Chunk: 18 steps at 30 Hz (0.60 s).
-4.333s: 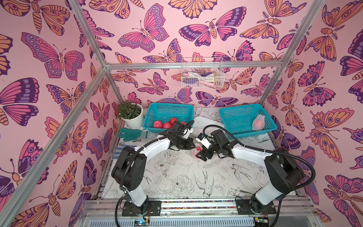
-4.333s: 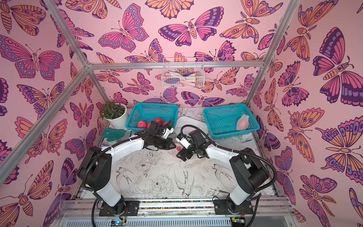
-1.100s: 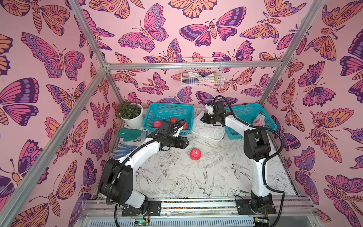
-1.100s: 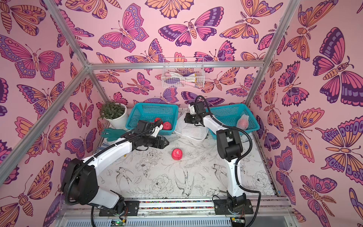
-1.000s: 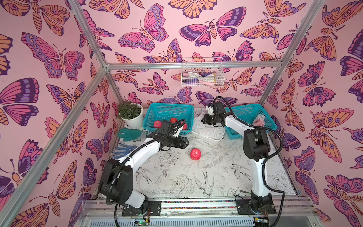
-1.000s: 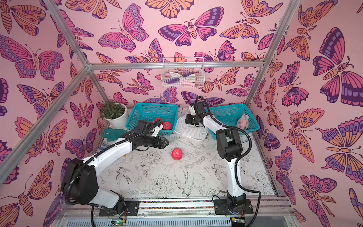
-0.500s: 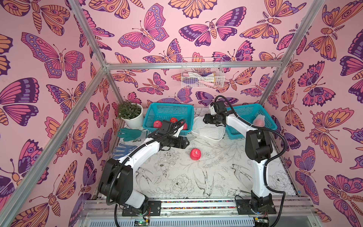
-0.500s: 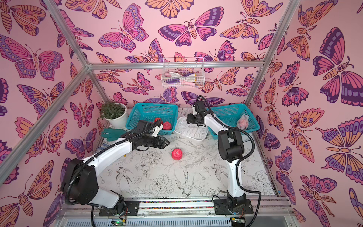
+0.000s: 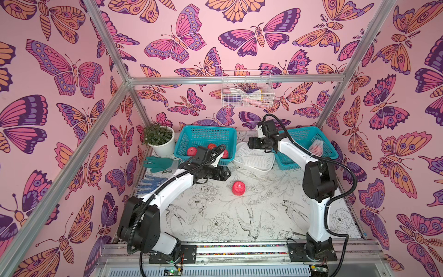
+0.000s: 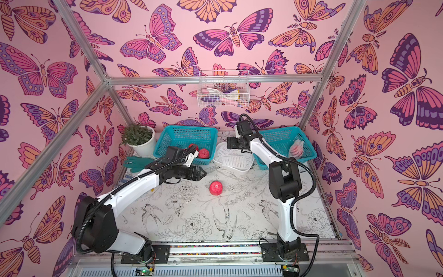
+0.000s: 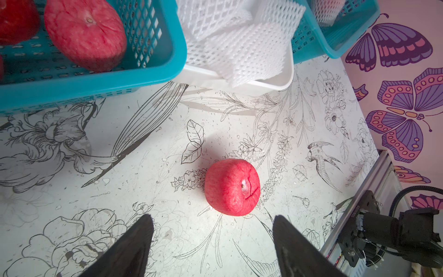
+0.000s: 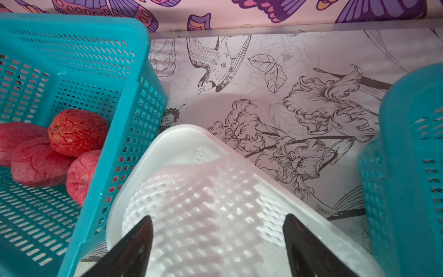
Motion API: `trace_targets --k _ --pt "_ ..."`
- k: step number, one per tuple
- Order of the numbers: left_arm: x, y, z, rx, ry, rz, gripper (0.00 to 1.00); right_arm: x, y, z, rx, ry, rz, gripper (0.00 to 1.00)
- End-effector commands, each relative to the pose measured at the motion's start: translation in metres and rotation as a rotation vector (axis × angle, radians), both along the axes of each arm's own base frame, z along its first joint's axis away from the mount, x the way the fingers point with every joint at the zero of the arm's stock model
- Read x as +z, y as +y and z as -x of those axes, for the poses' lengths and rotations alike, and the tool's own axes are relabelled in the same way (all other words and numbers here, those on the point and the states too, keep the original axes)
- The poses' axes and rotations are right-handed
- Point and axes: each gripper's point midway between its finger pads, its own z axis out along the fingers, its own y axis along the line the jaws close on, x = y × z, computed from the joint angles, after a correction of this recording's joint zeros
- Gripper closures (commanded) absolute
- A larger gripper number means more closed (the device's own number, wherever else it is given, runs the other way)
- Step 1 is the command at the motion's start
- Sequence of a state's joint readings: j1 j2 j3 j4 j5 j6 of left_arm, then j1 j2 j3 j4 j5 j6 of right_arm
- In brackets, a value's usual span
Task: Remove foam nets from apples
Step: Place the foam net into the storage box.
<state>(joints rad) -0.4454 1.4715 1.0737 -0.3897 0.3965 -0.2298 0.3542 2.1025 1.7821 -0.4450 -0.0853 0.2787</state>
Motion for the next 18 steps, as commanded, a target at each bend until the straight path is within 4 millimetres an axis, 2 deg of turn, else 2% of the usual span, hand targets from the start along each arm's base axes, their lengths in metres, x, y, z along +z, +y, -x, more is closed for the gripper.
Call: trace_targets --k 1,8,18 --pt "0.011 -0.002 0.004 -0.003 -0.016 0.017 0.19 0.011 -0.006 0.008 -0.003 -0.008 0.040 0.14" --pt "0.010 -0.003 0.007 -0.008 -0.022 0.006 0.19 0.019 -0.015 0.006 -0.041 -0.030 0.070 0.09" --pt "0.005 -0.005 0.008 -0.015 -0.015 -0.005 0.20 0.024 -0.002 0.004 0.028 -0.076 0.229 0.06"
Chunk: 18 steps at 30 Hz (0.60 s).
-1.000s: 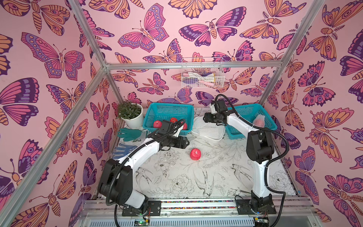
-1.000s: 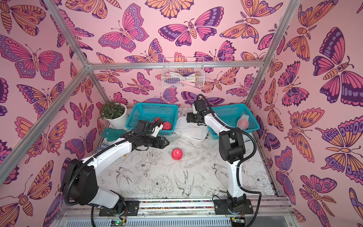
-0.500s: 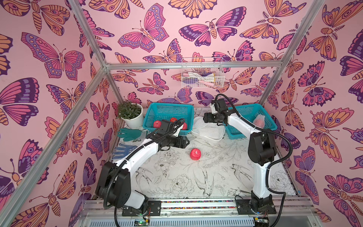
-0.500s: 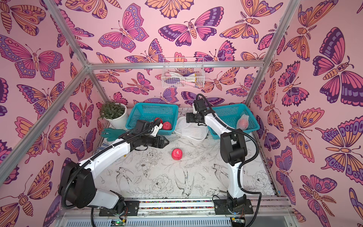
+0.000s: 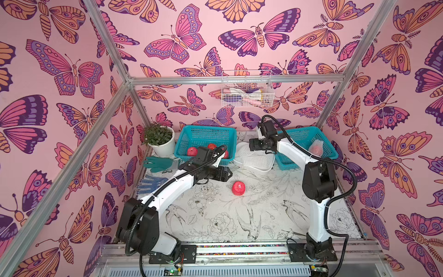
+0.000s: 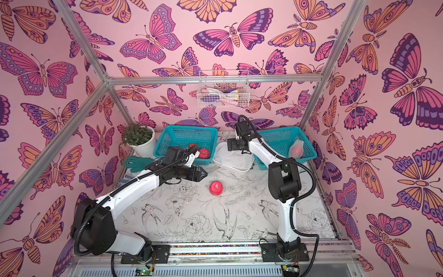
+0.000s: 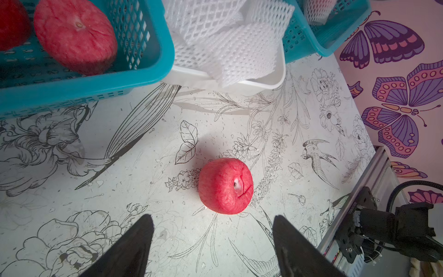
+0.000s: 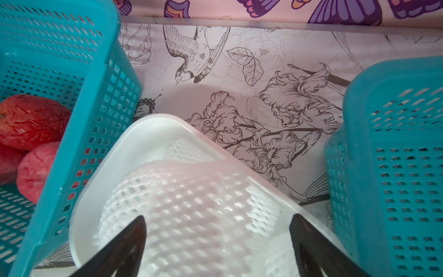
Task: Remove foam nets from apples
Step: Place the foam net into the storage box.
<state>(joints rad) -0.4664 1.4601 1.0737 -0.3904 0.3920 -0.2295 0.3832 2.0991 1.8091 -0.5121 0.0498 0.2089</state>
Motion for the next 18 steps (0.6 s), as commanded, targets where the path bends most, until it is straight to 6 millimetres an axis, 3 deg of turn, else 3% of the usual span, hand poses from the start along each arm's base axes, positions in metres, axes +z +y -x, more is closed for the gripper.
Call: trace_targets --k 1,8,18 --pt "0.001 0.001 0.002 0.005 -0.004 -0.006 0.20 0.023 0.009 -0.001 0.041 -0.057 0.091 0.06" --pt "0.000 0.001 0.002 0.003 -0.002 -0.008 0.20 0.031 0.006 -0.003 0.025 -0.098 0.130 0.06" --pt "0.000 0.000 0.005 0.000 0.001 -0.006 0.20 0.022 -0.001 0.003 0.002 -0.065 0.152 0.05"
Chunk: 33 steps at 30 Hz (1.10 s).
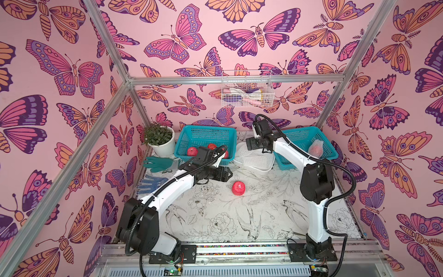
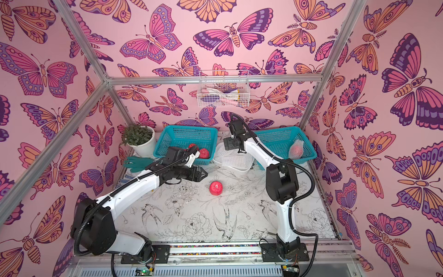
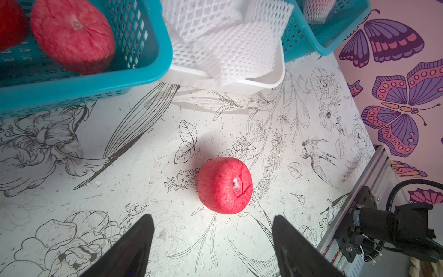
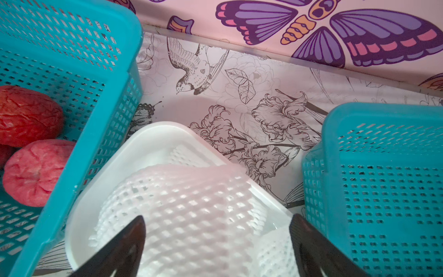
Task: Remove foam nets from apples
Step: Place the foam net into the storage box.
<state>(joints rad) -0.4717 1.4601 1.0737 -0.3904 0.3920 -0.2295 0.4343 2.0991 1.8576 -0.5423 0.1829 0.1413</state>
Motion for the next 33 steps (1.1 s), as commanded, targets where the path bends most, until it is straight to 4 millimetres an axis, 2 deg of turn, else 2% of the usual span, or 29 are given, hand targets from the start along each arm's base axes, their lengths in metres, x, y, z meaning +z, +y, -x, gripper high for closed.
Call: trace_targets --k 1,7,10,13,21,29,33 --pt "-0.001 0.002 0.003 0.006 0.002 -0.006 0.20 0.003 -0.008 0.005 -0.017 0.007 0.030 0.05" --pt "-0.001 0.001 0.005 0.002 0.004 -0.007 0.20 -0.003 -0.017 0.006 -0.017 0.028 0.098 0.04" --pt "-0.002 0.001 0.006 0.003 0.005 -0.009 0.20 -0.007 -0.026 0.008 -0.045 0.041 0.141 0.07" --pt "-0.002 0.000 0.007 0.002 0.005 -0.010 0.20 -0.011 -0.028 0.010 -0.040 0.051 0.157 0.13" --pt "-0.003 -0.002 0.007 -0.005 0.005 -0.016 0.21 -0.027 -0.004 0.012 0.059 0.112 0.084 0.50" --pt "-0.005 -0.003 0.009 -0.010 0.010 -0.027 0.21 -0.057 0.011 0.002 0.074 0.209 0.061 0.56" --pt "-0.007 -0.002 0.010 -0.015 0.013 -0.035 0.21 -0.077 0.006 0.004 0.034 0.269 0.049 0.57"
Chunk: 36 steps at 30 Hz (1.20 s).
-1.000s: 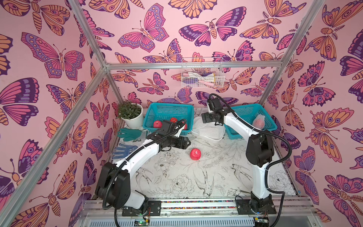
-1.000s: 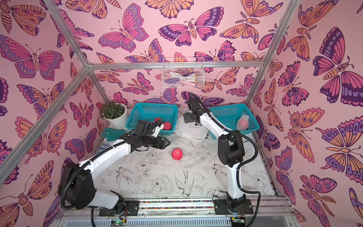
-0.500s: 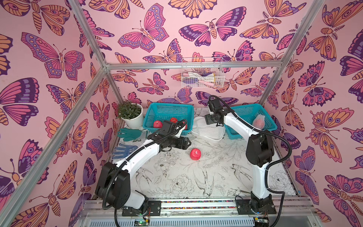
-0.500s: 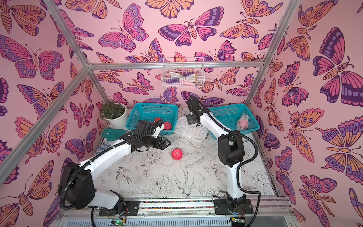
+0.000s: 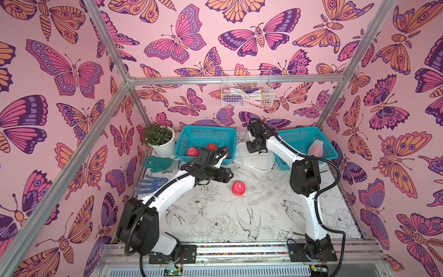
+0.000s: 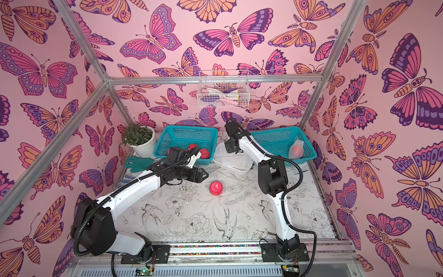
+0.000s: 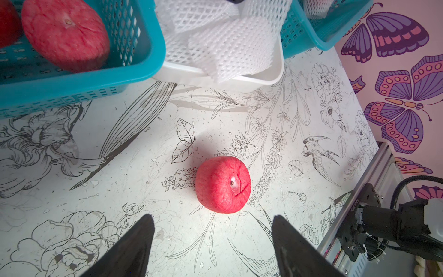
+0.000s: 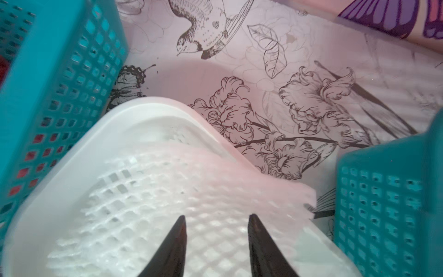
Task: Remove foam nets from apples
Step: Place the foam net into the storage box.
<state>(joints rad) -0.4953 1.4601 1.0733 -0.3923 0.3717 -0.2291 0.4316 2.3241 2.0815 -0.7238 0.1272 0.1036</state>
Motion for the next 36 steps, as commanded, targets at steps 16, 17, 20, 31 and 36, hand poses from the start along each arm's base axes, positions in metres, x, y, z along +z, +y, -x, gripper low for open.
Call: trace_targets --k 16,17,20,31,36 --pt "-0.018 -0.007 0.018 -0.078 -0.017 -0.201 0.15 0.009 -0.018 0.013 -0.045 0.083 -0.122 0.38" --pt "-0.018 -0.008 0.019 -0.086 -0.022 -0.216 0.15 0.013 -0.017 0.013 -0.036 0.068 -0.132 0.37" --pt "-0.019 -0.009 0.024 -0.108 -0.035 -0.241 0.14 0.024 -0.016 0.016 -0.025 0.040 -0.154 0.32" --pt "-0.025 -0.013 0.037 -0.150 -0.034 -0.278 0.13 0.035 -0.009 0.025 0.011 0.045 -0.183 0.23" --pt "-0.031 -0.018 0.043 -0.188 -0.028 -0.287 0.13 0.041 -0.008 0.028 0.018 0.038 -0.194 0.22"
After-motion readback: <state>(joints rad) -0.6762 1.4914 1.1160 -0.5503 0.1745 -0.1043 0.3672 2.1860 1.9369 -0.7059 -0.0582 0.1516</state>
